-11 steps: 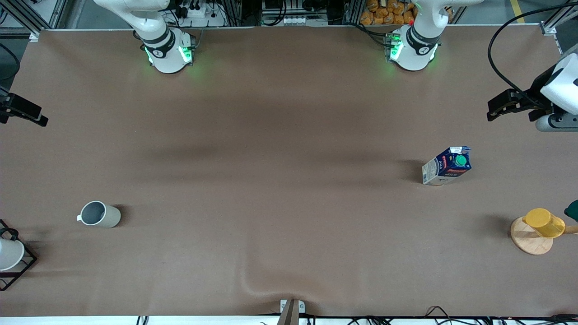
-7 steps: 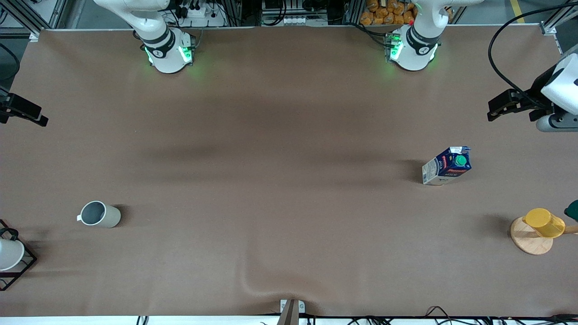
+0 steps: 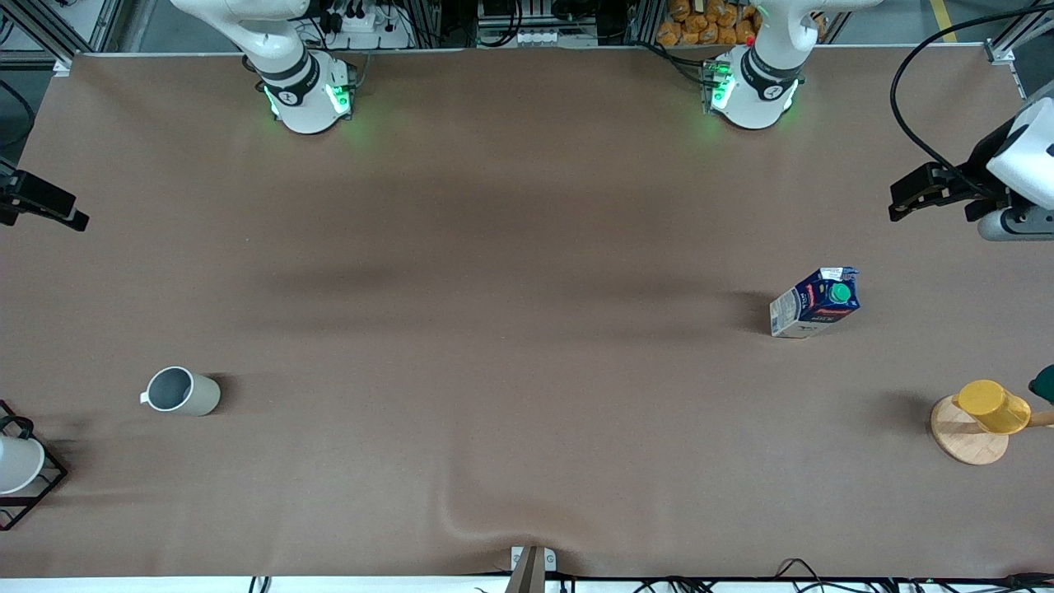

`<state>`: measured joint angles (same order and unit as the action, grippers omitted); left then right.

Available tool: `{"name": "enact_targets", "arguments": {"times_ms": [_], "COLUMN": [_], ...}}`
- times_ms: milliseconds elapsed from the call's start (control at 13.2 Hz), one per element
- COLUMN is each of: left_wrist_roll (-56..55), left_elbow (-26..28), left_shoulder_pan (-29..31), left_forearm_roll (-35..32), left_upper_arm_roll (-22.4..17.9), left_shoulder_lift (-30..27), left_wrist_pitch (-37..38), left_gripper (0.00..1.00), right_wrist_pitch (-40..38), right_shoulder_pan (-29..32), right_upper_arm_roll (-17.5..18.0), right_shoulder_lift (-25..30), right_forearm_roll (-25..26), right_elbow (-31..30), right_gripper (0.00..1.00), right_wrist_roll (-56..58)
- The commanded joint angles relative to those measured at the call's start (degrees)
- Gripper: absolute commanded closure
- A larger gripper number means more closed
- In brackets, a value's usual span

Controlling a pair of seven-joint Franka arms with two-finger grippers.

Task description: Place milk next to cup

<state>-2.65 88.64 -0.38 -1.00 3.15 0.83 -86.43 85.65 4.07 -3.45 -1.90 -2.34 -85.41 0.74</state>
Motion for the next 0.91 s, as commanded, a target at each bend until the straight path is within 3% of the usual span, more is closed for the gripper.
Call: {"name": "enact_targets", "arguments": {"times_ms": [0, 830], "left_wrist_roll": [-0.7, -0.7], "left_elbow": [0.0, -0.6], "left_shoulder_pan": [-0.1, -0.1], "left_forearm_roll": [-1.3, -1.2], "left_upper_arm_roll": [0.3, 0.3], "left_shoulder_lift": [-0.1, 0.1], "left_wrist_pitch": [-0.1, -0.1], "left_gripper": [0.00, 0.00], "right_wrist_pitch": [-0.4, -4.2], "right_shoulder_pan": [0.0, 2.6], "right_upper_arm_roll": [0.9, 0.6], "right_shoulder_lift": [0.0, -5.4], "right_forearm_roll": [-0.4, -0.3], "right_elbow": [-0.1, 0.4], "right_gripper": [0.00, 0.00], "right_wrist_roll": [-0.2, 0.9]}}
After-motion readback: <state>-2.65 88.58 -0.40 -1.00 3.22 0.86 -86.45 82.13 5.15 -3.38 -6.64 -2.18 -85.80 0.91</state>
